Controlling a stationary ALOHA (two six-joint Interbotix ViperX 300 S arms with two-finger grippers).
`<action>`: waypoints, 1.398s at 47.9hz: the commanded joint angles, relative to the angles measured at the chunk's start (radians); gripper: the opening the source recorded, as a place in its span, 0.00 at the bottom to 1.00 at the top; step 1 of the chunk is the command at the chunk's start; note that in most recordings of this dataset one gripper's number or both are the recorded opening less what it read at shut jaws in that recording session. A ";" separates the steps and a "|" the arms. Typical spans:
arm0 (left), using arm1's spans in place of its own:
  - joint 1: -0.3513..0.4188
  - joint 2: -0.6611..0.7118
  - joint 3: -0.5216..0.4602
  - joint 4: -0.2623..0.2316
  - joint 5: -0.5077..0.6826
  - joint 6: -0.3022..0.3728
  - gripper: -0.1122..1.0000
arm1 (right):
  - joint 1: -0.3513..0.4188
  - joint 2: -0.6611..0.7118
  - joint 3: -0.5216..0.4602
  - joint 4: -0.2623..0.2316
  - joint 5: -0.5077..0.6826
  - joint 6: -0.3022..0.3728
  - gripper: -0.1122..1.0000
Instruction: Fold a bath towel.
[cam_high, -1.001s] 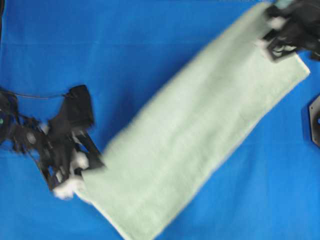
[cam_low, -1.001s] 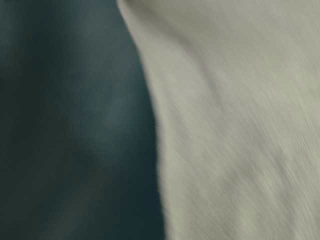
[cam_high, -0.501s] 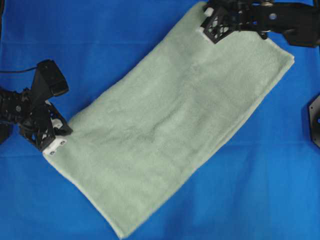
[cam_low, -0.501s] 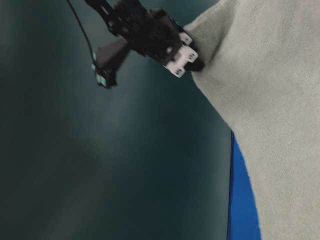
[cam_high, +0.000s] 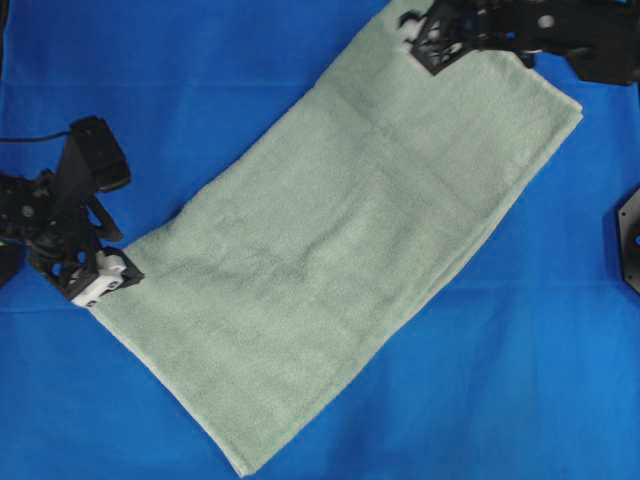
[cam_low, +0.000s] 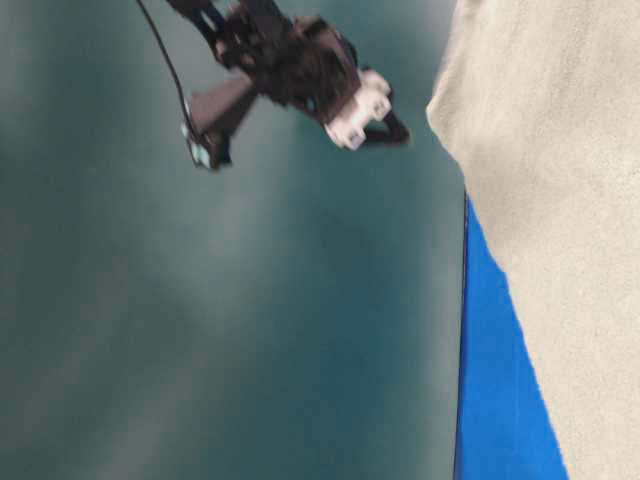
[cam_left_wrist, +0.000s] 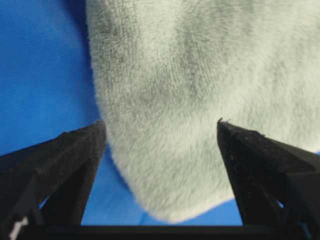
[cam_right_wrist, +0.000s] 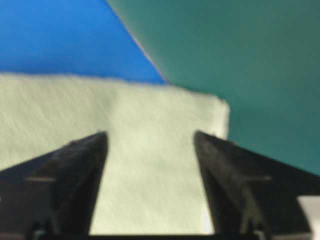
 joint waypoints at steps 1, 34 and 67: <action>0.002 -0.066 -0.012 0.003 0.026 0.031 0.83 | -0.003 -0.089 0.048 0.031 0.006 0.008 0.67; 0.002 -0.212 0.012 0.006 -0.051 0.202 0.81 | -0.164 0.003 0.293 0.183 -0.206 0.012 0.68; 0.002 -0.216 -0.005 0.000 -0.052 0.195 0.80 | -0.127 -0.072 0.373 0.262 -0.242 0.015 0.24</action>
